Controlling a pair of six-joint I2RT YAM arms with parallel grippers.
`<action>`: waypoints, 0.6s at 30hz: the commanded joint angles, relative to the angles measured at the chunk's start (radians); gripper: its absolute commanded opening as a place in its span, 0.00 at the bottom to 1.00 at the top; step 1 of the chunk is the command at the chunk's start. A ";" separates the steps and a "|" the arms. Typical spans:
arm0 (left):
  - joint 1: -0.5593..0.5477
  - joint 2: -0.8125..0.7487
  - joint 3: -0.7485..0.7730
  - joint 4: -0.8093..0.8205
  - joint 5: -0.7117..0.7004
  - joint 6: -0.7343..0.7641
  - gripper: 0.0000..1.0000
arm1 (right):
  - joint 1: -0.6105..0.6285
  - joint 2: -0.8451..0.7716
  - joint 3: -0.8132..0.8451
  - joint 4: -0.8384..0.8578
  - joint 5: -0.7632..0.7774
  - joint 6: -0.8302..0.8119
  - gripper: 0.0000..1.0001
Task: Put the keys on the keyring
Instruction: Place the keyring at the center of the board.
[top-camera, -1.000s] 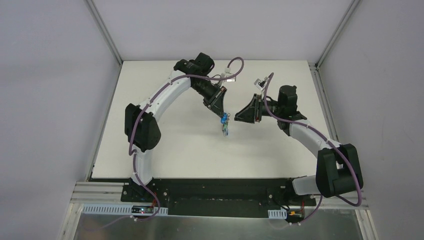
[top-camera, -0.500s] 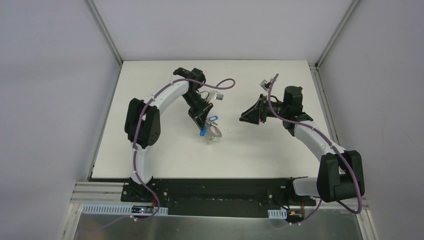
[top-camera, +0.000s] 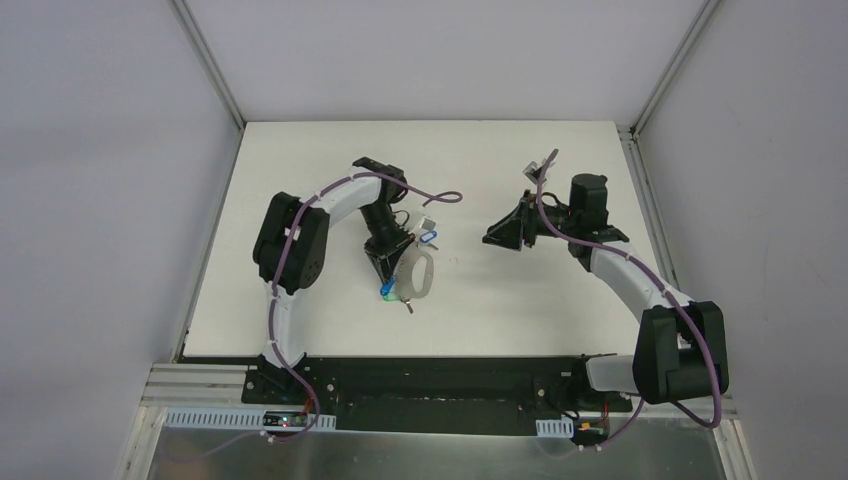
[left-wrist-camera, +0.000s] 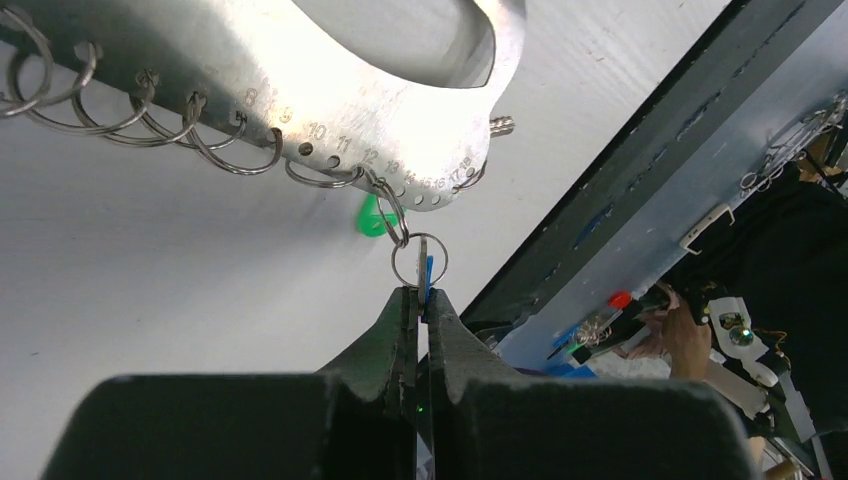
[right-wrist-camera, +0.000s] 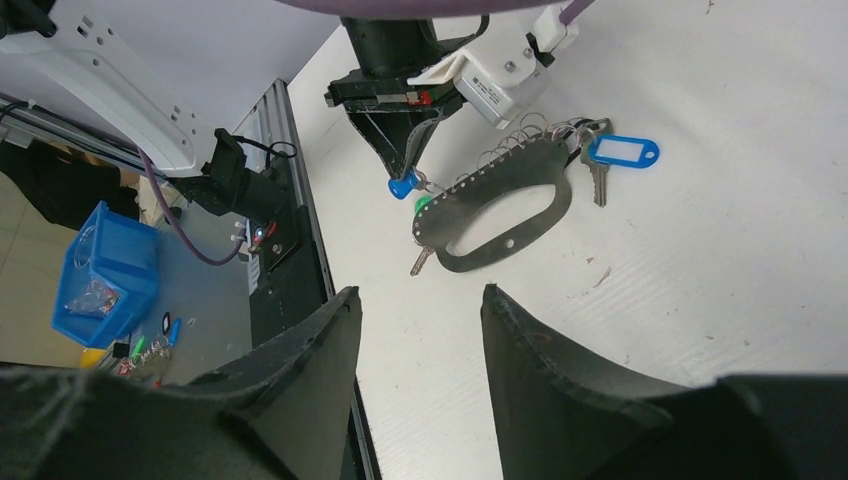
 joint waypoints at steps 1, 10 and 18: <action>0.000 0.016 -0.030 -0.021 -0.070 -0.021 0.00 | -0.012 -0.036 0.039 0.011 -0.007 -0.031 0.50; 0.000 0.068 -0.026 -0.044 -0.158 -0.033 0.14 | -0.017 -0.043 0.039 0.011 -0.006 -0.029 0.50; 0.002 0.020 -0.046 -0.037 -0.246 -0.044 0.31 | -0.037 -0.068 0.046 -0.004 -0.003 -0.032 0.51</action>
